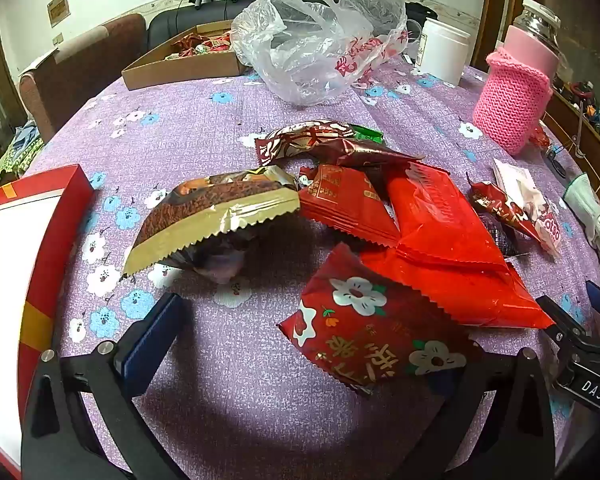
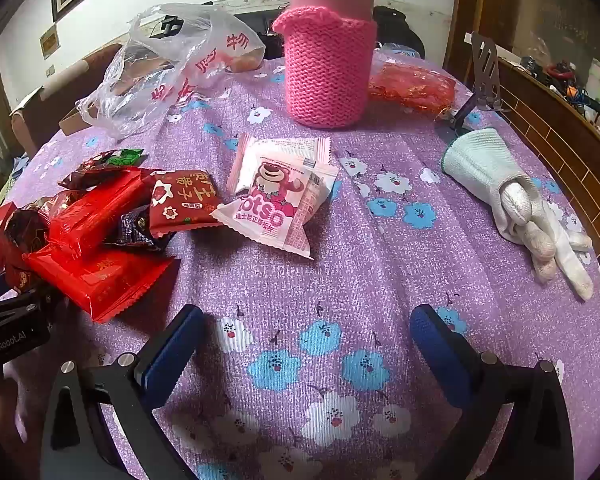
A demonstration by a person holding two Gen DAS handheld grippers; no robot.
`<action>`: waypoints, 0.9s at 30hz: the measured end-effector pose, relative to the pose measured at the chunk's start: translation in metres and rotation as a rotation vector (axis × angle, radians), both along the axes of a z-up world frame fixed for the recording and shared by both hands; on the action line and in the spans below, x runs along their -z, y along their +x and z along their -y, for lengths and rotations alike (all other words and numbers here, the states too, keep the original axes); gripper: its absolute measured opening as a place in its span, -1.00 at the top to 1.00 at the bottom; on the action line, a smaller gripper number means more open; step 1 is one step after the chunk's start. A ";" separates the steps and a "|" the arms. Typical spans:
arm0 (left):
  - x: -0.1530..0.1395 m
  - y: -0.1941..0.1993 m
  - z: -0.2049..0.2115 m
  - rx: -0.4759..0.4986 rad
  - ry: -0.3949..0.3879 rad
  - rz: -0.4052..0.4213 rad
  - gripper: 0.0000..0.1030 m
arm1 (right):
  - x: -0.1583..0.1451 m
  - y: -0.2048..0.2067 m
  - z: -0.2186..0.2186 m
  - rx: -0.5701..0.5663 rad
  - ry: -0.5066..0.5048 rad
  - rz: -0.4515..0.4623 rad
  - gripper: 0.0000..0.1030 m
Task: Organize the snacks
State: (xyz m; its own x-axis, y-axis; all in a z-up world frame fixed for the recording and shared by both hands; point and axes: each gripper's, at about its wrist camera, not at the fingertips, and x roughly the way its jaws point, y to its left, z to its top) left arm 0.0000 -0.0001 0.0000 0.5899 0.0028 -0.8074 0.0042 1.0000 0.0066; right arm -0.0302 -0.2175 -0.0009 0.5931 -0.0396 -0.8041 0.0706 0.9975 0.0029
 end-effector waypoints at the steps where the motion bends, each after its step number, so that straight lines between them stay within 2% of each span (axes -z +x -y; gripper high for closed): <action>1: 0.000 0.000 0.000 0.000 -0.002 0.000 -1.00 | 0.000 0.000 0.000 0.000 0.000 0.000 -1.00; 22: 0.000 0.000 0.000 0.000 -0.002 -0.003 -1.00 | 0.000 0.000 0.000 0.000 0.000 0.000 -1.00; 24: -0.001 0.000 0.000 0.025 -0.003 -0.034 -1.00 | 0.000 0.003 -0.003 0.020 -0.006 -0.002 -1.00; 27: -0.003 -0.001 0.000 0.086 0.000 -0.130 -1.00 | -0.002 0.003 -0.003 0.045 0.001 -0.018 -1.00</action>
